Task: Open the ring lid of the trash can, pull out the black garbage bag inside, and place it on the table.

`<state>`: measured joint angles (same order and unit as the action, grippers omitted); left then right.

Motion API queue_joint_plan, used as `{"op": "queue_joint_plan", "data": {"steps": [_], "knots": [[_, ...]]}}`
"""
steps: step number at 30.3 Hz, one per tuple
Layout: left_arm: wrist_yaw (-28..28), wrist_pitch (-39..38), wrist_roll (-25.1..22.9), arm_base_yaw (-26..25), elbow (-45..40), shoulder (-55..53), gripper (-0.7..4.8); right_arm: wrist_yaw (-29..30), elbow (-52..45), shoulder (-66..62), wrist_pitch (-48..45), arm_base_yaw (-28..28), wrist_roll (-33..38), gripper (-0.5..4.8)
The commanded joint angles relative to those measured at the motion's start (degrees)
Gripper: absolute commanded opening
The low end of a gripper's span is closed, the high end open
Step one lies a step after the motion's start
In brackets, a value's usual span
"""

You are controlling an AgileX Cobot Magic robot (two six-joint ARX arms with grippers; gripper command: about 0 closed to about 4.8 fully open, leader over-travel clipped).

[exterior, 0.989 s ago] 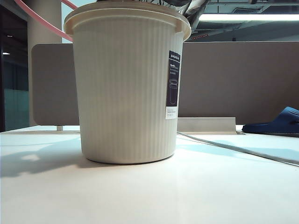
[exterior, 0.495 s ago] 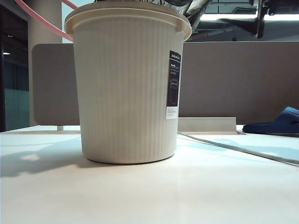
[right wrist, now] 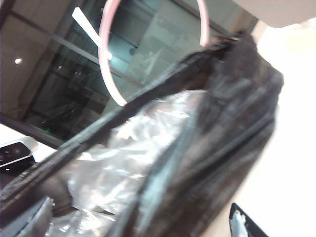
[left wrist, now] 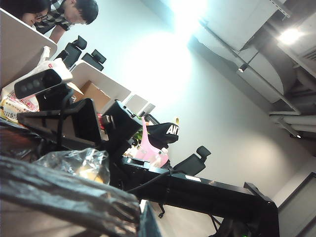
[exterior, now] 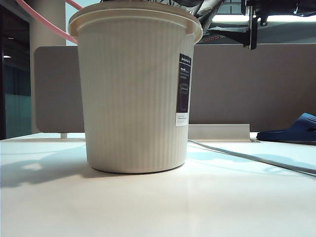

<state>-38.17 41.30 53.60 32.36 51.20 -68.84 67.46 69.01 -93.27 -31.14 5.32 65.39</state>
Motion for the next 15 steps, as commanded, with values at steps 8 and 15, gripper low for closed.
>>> {"op": "queue_joint_plan", "data": {"steps": [8, 15], "knots": [[-0.44, 0.79, -0.52, 0.04, 0.28, 0.20, -0.06, -0.59, 0.33, 0.28, 0.00, 1.75, -1.14, 1.98], [-0.55, 0.55, -0.74, 0.04, 0.28, 0.20, -0.06, -2.36, 0.33, 0.28, -0.70, 3.61, -1.36, 0.80]]}}
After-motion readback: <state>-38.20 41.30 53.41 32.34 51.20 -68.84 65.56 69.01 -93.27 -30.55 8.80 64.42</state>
